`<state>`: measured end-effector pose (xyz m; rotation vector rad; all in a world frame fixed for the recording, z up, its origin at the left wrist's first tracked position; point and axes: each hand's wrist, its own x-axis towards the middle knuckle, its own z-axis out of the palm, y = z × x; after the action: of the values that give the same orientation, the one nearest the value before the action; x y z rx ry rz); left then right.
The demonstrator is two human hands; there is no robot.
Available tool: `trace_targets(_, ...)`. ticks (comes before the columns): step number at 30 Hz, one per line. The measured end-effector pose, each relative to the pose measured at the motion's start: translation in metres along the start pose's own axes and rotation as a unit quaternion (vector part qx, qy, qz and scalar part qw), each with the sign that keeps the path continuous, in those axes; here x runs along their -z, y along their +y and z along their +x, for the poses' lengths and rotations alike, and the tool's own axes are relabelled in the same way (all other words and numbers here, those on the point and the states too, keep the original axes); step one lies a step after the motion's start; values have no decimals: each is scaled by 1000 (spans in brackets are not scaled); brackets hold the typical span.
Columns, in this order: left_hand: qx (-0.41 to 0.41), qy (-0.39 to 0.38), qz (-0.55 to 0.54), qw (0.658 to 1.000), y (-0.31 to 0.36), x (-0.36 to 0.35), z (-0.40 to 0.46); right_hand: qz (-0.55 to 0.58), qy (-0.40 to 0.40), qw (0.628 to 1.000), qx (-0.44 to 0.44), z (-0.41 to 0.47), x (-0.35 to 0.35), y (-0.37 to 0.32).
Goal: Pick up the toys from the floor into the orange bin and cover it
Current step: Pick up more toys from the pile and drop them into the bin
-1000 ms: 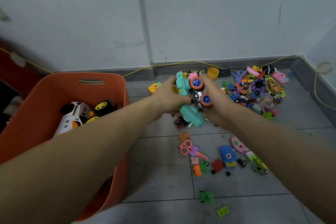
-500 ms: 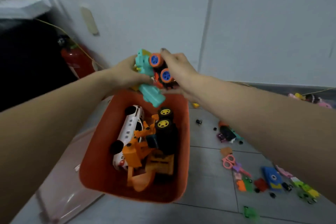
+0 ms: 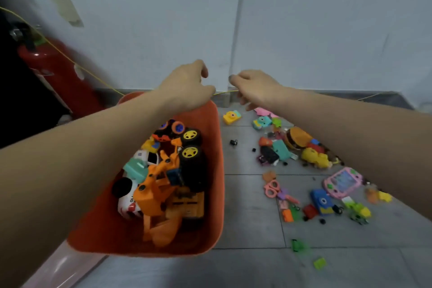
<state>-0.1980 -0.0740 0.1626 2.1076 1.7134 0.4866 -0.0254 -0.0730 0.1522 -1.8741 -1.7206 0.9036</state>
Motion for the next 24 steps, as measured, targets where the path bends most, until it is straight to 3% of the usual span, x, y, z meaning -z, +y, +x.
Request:
trace_targets(6,-103,-166,30,980,93,-101,7,-171,-34,979,-109,-5,60,127)
trace_targets(11,-22,-308,100,946,103,-190,12,-196,-88,963,-164,-23,71,215)
trace_targets(16,51,-350,151,923,87,-254,22,-113,-75,970,-203,-8,64,276)
trace_targets(20,104,-357,132,919,86,-283,30,50,-9,965,-259,23,44,300)
trace_targets(24,132,-366,94,916,90,-308,37,72,0,957,-280,52,32,299)
